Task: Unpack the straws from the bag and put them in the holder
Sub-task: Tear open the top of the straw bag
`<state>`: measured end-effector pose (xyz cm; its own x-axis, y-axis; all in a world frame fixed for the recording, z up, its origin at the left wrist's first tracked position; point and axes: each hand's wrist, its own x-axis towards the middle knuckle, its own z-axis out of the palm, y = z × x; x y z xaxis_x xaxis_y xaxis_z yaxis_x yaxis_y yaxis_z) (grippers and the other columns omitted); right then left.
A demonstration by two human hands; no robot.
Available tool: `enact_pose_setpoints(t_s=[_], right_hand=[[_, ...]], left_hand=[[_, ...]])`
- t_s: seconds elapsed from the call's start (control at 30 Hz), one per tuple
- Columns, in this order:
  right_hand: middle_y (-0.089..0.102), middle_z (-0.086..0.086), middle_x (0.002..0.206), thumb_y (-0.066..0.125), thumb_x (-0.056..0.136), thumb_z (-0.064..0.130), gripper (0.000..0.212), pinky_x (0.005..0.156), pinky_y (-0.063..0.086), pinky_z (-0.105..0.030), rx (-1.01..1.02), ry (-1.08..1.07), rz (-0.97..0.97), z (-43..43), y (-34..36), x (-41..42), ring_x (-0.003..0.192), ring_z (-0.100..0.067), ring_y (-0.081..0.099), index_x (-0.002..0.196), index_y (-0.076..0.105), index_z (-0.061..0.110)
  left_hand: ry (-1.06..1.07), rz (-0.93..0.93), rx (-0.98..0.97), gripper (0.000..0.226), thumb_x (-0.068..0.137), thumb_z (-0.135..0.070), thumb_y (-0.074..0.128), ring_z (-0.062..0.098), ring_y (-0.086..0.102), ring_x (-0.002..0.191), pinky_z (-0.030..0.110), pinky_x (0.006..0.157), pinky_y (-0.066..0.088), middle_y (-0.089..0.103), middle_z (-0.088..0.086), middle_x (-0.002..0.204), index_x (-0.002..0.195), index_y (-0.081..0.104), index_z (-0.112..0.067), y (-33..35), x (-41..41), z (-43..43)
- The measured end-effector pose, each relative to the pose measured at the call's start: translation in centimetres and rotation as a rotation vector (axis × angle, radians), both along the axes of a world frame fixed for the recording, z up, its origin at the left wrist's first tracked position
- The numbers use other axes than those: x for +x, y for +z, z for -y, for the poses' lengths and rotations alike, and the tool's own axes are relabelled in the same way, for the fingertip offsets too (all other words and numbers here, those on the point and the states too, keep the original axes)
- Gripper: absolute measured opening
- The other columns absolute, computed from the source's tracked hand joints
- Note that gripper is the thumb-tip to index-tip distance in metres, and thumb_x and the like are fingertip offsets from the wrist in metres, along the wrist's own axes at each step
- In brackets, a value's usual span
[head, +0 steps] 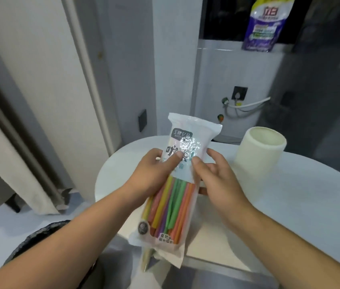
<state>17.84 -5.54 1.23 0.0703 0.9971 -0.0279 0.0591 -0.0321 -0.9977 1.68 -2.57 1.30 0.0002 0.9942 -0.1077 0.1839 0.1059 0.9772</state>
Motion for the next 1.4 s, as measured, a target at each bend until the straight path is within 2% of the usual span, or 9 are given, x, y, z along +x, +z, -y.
enact_pose_setpoints(t_s=[0.17,0.3,0.4,0.53,0.63,0.87,1.03,1.2,1.4], right_hand=[[0.077,-0.003,0.102,0.070,0.087,0.048,0.046,0.090,0.058,-0.047,0.094,-0.075,-0.135,3.1,4.2,1.5,0.095,-0.020,0.075,0.115,0.059,0.014],[0.079,0.004,0.094,0.065,0.094,0.036,0.036,0.071,0.060,-0.031,0.227,-0.103,-0.161,5.1,7.9,3.0,0.091,-0.018,0.076,0.122,0.054,0.015],[0.079,0.002,0.098,0.061,0.097,0.039,0.027,0.069,0.058,-0.032,0.243,-0.097,-0.108,6.0,9.9,4.3,0.091,-0.020,0.076,0.115,0.062,0.019],[0.077,-0.003,0.090,0.057,0.101,0.031,0.022,0.065,0.059,-0.032,0.278,-0.155,-0.096,6.6,10.6,5.0,0.087,-0.026,0.075,0.095,0.067,0.012],[0.071,-0.023,0.094,0.057,0.102,0.021,0.019,0.071,0.063,-0.037,0.352,-0.169,-0.103,7.0,10.1,4.5,0.090,-0.037,0.072,0.092,0.060,0.005],[0.066,0.000,0.084,0.058,0.100,0.017,0.025,0.097,0.054,-0.054,0.369,0.019,-0.108,8.1,8.0,2.3,0.092,-0.021,0.066,0.087,0.050,-0.003],[0.069,-0.012,0.107,0.058,0.092,0.034,0.033,0.093,0.057,-0.048,0.339,0.076,-0.154,8.7,8.2,1.9,0.106,-0.028,0.067,0.101,0.060,0.003],[0.070,-0.009,0.097,0.058,0.099,0.019,0.016,0.089,0.060,-0.047,0.306,0.030,-0.152,8.9,8.3,1.9,0.094,-0.024,0.069,0.101,0.066,0.005],[0.072,-0.010,0.098,0.069,0.088,0.033,0.027,0.084,0.061,-0.048,0.215,0.044,-0.233,8.8,8.1,2.0,0.095,-0.022,0.069,0.093,0.067,0.007]], left_hand=[[-0.128,0.078,0.053,0.036,0.095,-0.041,0.070,0.018,0.079,0.090,0.030,0.078,0.061,0.082,0.001,0.100,0.116,0.064,-0.012,3.0,0.5,3.6],[-0.291,0.009,0.086,0.035,0.096,-0.036,0.070,0.020,0.078,0.099,0.038,0.093,0.062,0.081,0.002,0.110,0.122,0.064,-0.013,4.4,0.9,5.6],[-0.345,0.005,0.120,0.030,0.098,-0.031,0.070,0.018,0.077,0.102,0.032,0.092,0.061,0.081,-0.001,0.112,0.123,0.069,-0.014,5.6,1.3,6.3],[-0.122,-0.260,0.234,0.052,0.088,-0.049,0.077,0.013,0.066,0.112,0.026,0.094,0.053,0.069,0.000,0.120,0.132,0.063,-0.026,6.6,2.2,6.6],[0.076,-0.416,0.325,0.062,0.084,-0.053,0.077,0.009,0.058,0.109,0.031,0.094,0.049,0.052,-0.004,0.124,0.137,0.051,-0.035,7.3,3.1,7.8],[0.012,0.228,0.198,0.038,0.083,-0.041,0.077,0.009,0.073,0.089,0.050,0.091,0.062,0.072,0.001,0.111,0.112,0.062,-0.021,8.9,4.5,10.3],[-0.044,0.273,0.197,0.048,0.092,-0.038,0.075,0.022,0.069,0.082,0.056,0.094,0.059,0.071,0.009,0.085,0.098,0.054,0.005,9.3,3.9,11.1],[-0.130,0.246,0.194,0.032,0.089,-0.037,0.077,0.029,0.072,0.090,0.054,0.091,0.060,0.073,0.008,0.086,0.076,0.058,-0.014,9.5,3.3,11.7],[-0.195,0.262,0.186,0.024,0.087,-0.028,0.079,0.021,0.069,0.086,0.049,0.088,0.061,0.076,0.013,0.092,0.088,0.064,-0.010,8.9,2.6,11.8]])
